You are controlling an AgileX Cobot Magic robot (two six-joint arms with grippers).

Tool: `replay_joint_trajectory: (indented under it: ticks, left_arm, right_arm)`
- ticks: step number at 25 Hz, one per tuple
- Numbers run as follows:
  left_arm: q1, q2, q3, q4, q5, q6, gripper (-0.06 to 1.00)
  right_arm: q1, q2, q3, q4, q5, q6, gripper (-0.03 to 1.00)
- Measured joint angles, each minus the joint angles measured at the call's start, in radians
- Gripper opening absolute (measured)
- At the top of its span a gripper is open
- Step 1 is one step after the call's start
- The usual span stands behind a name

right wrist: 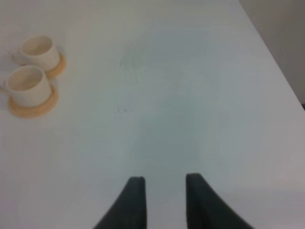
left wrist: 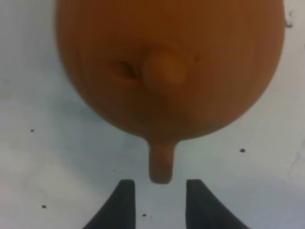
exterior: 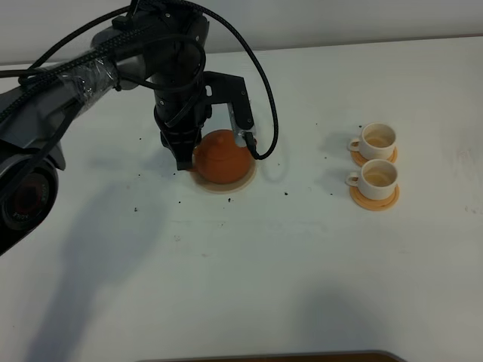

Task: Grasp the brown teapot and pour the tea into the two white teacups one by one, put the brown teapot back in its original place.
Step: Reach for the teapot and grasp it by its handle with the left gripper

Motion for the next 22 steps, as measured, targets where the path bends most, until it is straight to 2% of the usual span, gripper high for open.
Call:
replay_joint_trajectory:
  ticks: [22]
  left_arm:
    - [-0.004, 0.051, 0.0, -0.031, -0.016, 0.005, 0.3]
  right_arm:
    - [0.0, 0.0, 0.0, 0.0, 0.0, 0.0, 0.24]
